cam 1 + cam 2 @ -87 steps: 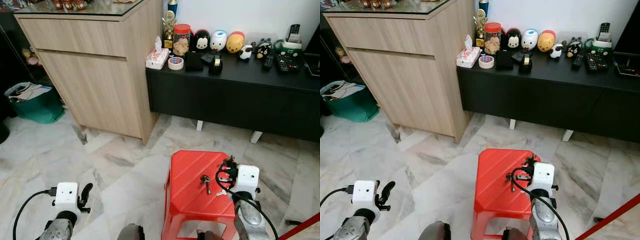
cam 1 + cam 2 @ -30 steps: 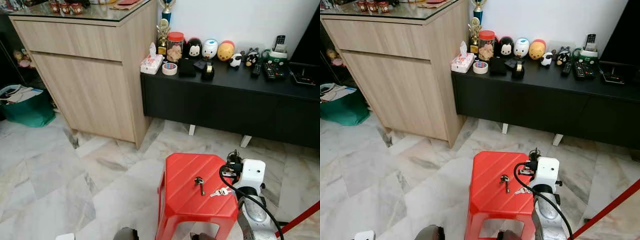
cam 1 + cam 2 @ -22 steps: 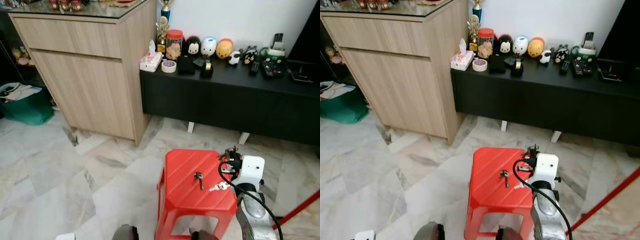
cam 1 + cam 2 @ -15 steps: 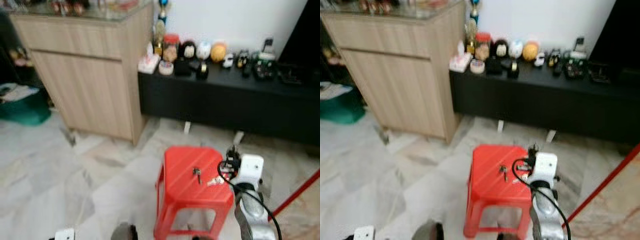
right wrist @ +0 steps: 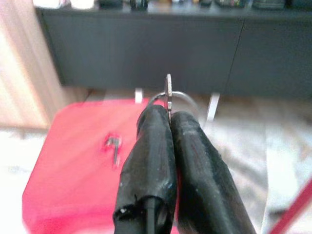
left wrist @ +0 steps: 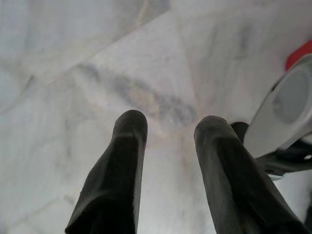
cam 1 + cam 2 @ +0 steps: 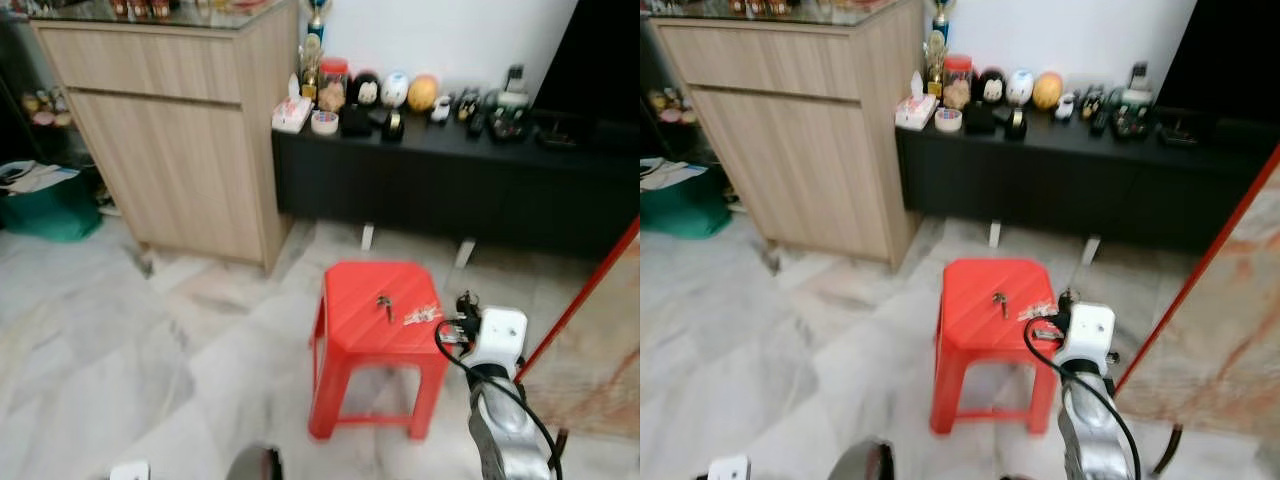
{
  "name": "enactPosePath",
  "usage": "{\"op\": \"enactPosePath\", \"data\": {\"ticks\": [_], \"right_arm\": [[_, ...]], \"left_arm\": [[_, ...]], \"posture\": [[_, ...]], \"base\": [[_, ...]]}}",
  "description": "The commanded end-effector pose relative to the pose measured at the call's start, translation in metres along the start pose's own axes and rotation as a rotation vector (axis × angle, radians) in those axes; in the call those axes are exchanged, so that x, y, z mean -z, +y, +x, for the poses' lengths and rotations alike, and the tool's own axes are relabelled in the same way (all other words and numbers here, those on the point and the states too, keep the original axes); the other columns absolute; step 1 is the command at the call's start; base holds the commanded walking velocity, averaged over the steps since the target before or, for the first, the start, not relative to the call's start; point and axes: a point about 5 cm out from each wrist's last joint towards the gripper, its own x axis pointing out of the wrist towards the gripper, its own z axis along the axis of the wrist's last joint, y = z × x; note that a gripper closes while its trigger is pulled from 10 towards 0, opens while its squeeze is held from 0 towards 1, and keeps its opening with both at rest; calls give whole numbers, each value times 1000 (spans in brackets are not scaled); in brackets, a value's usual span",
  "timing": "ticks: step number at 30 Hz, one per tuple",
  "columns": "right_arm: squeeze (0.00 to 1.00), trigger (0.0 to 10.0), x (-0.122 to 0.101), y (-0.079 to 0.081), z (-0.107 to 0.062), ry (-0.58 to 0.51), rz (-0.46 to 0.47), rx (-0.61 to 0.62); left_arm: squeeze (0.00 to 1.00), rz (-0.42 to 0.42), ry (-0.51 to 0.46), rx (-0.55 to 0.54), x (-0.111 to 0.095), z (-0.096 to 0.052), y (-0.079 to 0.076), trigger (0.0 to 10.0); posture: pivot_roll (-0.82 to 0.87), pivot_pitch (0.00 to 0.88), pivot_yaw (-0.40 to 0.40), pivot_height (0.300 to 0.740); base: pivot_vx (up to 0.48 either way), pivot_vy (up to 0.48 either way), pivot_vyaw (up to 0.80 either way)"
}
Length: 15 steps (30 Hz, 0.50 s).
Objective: Hang keys on a hook
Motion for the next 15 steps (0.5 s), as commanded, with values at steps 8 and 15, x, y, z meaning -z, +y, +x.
{"op": "enactPosePath", "data": {"ticks": [8, 15], "right_arm": [[0, 10000, -11, 0, 5, -44, 11, 6], [0, 10000, -11, 0, 5, -42, 12, 3]], "left_arm": [[0, 1, -52, 4, -15, 5, -4, 10000], [0, -2, -67, 9, -17, 5, -7, 10000]], "posture": [[68, 0, -30, 668], [67, 0, -30, 693]], "base": [[0, 0, 0], [0, 0, 0]]}}
